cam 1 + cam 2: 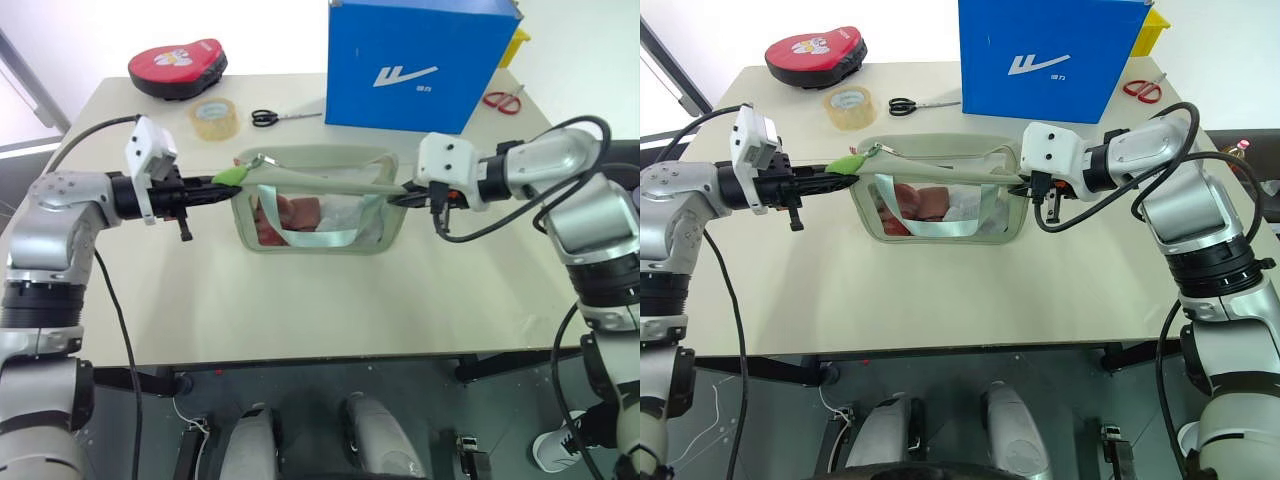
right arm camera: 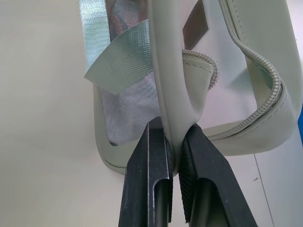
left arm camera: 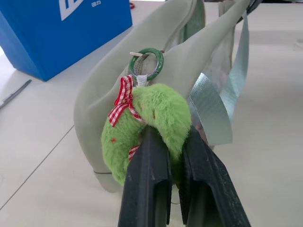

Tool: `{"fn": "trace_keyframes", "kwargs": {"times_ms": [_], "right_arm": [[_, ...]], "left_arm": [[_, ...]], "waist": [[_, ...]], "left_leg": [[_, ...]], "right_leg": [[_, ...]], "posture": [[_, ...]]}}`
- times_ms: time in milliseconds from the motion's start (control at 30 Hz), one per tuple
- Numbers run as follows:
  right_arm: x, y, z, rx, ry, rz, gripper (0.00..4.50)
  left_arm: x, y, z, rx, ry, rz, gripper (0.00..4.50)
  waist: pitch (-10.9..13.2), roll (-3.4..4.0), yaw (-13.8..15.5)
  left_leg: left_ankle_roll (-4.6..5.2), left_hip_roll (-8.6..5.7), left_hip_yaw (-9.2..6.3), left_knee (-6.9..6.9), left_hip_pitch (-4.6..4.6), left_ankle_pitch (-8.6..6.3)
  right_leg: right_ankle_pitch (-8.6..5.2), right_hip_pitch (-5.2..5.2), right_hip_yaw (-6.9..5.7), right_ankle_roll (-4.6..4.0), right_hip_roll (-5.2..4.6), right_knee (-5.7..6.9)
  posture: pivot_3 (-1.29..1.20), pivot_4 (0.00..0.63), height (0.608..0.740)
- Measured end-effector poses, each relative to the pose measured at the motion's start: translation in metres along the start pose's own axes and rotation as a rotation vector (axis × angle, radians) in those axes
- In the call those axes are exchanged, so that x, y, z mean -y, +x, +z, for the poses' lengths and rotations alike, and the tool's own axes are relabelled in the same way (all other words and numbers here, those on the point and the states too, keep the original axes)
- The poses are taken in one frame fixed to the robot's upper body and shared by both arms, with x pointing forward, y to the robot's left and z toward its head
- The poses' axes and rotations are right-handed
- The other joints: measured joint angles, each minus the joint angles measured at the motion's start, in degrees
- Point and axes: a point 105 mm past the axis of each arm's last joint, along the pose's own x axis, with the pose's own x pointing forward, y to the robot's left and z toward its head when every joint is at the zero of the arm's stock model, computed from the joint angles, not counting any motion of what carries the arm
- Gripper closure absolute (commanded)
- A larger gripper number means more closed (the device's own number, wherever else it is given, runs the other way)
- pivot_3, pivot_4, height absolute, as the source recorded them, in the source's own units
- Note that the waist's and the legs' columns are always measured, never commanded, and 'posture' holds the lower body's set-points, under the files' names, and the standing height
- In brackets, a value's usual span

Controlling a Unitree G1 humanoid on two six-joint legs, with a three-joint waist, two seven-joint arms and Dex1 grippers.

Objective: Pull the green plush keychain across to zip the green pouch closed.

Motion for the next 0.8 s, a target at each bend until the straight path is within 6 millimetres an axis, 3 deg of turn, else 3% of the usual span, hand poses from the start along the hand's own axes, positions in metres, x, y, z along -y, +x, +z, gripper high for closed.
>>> {"fn": "trace_keyframes", "kwargs": {"times_ms": [267,367,467,733,800], "right_arm": [[0.0,0.001,0.0,0.003,0.001,-0.001,4.5],[0.0,0.002,0.001,0.006,0.002,0.0,4.5],[0.0,0.003,0.001,0.004,0.002,-0.001,4.5],[0.0,0.004,0.001,0.005,0.005,0.0,4.5],[0.0,0.004,0.001,0.005,0.006,-0.001,4.5]], "left_arm": [[0.008,-0.006,0.001,-0.022,0.013,-0.048,4.46],[0.009,-0.007,-0.001,-0.018,-0.033,-0.047,3.37],[0.004,-0.01,0.0,-0.024,-0.008,-0.009,1.92],[-0.001,-0.019,0.004,-0.019,0.014,0.037,1.92],[-0.002,-0.022,0.004,-0.025,0.011,0.041,2.79]], "waist": [[0.0,0.0,0.01],[0.0,0.0,0.03],[0.0,0.0,0.06],[0.0,0.0,-0.01],[0.0,0.0,0.03]], "left_leg": [[0.0,0.0,-0.01,-0.01,0.0,0.0],[0.0,0.0,-0.01,0.0,-0.01,0.0],[0.0,0.0,-0.01,0.0,-0.01,0.0],[0.0,0.0,-0.01,0.01,0.0,0.0],[0.0,0.0,-0.02,0.01,-0.01,0.0]], "right_leg": [[0.0,0.0,0.0,0.0,0.0,0.0],[0.0,0.0,0.0,0.0,0.0,0.0],[0.0,0.0,0.0,0.0,0.0,0.0],[0.0,0.0,0.0,0.0,0.0,0.0],[0.0,0.0,-0.01,0.0,0.0,0.0]], "posture": [[0.0,0.15,0.737],[0.0,0.15,0.737],[0.0,0.15,0.737],[0.0,0.15,0.737],[0.0,0.15,0.737]]}}
